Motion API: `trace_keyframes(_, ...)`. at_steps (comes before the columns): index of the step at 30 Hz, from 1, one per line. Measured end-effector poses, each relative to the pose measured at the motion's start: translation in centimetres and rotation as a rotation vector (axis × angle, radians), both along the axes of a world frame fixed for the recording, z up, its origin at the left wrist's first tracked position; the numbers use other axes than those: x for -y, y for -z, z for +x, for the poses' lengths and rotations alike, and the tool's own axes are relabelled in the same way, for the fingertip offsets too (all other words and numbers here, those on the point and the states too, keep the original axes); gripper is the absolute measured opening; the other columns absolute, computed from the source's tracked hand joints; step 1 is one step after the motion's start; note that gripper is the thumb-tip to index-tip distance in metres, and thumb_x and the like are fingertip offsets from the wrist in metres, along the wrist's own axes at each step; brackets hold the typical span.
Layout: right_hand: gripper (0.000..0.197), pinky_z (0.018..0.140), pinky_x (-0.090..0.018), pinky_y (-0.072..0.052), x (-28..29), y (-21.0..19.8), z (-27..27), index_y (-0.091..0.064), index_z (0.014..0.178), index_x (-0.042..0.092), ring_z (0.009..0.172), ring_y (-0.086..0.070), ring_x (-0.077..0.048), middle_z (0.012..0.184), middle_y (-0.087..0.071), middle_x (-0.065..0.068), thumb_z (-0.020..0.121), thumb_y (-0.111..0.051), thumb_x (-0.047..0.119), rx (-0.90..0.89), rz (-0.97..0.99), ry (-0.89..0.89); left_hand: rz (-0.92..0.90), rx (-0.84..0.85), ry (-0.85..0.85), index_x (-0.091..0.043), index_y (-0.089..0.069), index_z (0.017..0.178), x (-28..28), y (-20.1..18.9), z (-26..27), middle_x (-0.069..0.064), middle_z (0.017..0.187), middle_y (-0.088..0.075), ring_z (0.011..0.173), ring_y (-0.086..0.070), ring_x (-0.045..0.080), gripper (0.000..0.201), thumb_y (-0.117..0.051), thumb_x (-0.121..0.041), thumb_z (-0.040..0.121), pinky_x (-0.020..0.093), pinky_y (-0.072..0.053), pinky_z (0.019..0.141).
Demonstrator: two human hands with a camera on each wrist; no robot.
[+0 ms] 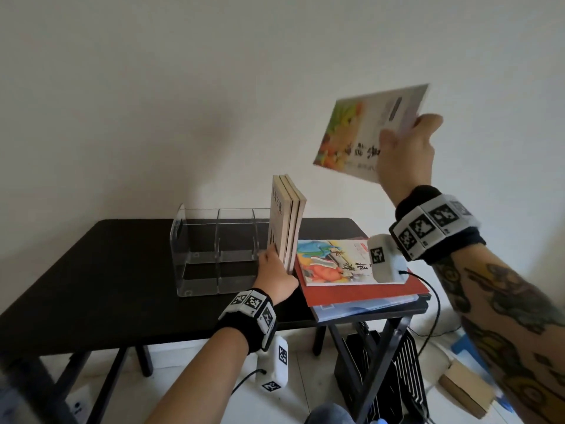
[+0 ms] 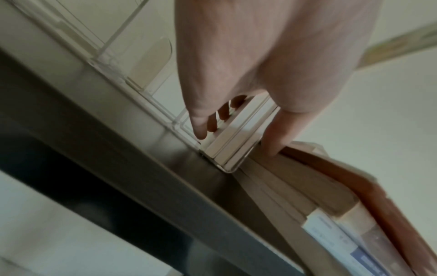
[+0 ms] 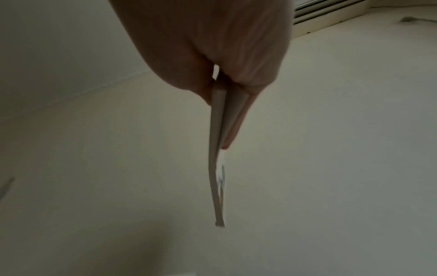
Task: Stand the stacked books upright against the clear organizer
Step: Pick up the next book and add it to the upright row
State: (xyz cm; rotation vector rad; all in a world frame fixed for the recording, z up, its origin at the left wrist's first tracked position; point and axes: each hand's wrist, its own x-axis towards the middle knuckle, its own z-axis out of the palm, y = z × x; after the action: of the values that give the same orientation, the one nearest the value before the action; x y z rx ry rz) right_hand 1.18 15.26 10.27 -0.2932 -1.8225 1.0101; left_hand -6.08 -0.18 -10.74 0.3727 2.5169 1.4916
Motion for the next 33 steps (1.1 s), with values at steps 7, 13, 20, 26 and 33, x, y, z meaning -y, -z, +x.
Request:
trace_keyframes(7, 0.02, 0.041, -0.01, -0.043, 5.2, -2.2, 0.7, -0.023, 0.1, 0.011, 0.064, -0.054, -0.002, 0.089, -0.052, 0.003, 0.098, -0.042, 0.006, -0.124, 0.206, -0.165, 0.087, -0.008, -0.009, -0.018, -0.011, 0.153, 0.7, -0.3, 0.7, 0.007, 0.149, -0.034, 0.133, -0.045, 0.023, 0.093, -0.067, -0.002, 0.08, 0.042, -0.04, 0.111)
trace_keyframes(13, 0.019, 0.048, -0.033, -0.051, 8.1, -2.0, -0.3, -0.025, 0.102, 0.013, 0.068, -0.058, -0.026, 0.093, -0.053, -0.009, 0.097, -0.043, 0.008, 0.247, 0.437, -0.136, 0.064, 0.016, -0.026, -0.022, 0.019, 0.153, 0.9, -0.5, 1.4, 0.008, 0.15, -0.042, 0.123, -0.057, 0.025, 0.106, -0.063, -0.01, 0.088, 0.039, -0.046, 0.104)
trace_keyframes(20, 0.013, 0.056, -0.031, -0.041, 10.2, -0.8, -1.6, -0.032, 0.104, 0.009, 0.06, -0.046, -0.021, 0.068, -0.038, 0.0, 0.096, -0.042, 0.006, 0.491, 0.644, -0.031, 0.046, 0.023, -0.03, -0.022, 0.027, 0.151, 1.1, -0.3, 1.7, 0.009, 0.137, -0.055, 0.111, -0.063, 0.026, 0.111, -0.064, -0.018, 0.087, 0.039, -0.05, 0.098)
trace_keyframes(26, 0.015, 0.062, -0.029, -0.044, 11.1, 1.3, -3.6, -0.05, 0.109, 0.002, 0.073, -0.052, -0.022, 0.085, -0.053, -0.008, 0.095, -0.049, 0.006, 0.677, 0.78, 0.024, 0.15, -0.071, -0.103, -0.025, -0.03, 0.145, 0.3, 0.8, 1.6, 0.001, 0.138, -0.046, 0.127, -0.051, 0.024, 0.086, -0.071, -0.023, 0.069, 0.044, -0.047, 0.104)
trace_keyframes(33, 0.015, 0.063, -0.03, -0.043, 11.4, 3.5, -5.5, -0.056, 0.105, 0.005, 0.073, -0.051, -0.023, 0.094, -0.06, -0.01, 0.092, -0.049, 0.002, 0.715, 0.816, 0.033, 0.208, -0.098, -0.226, -0.021, -0.046, 0.133, -0.7, 0.6, 2.0, 0.002, 0.126, -0.059, 0.114, -0.061, 0.024, 0.056, -0.059, -0.017, 0.079, 0.043, -0.055, 0.094)
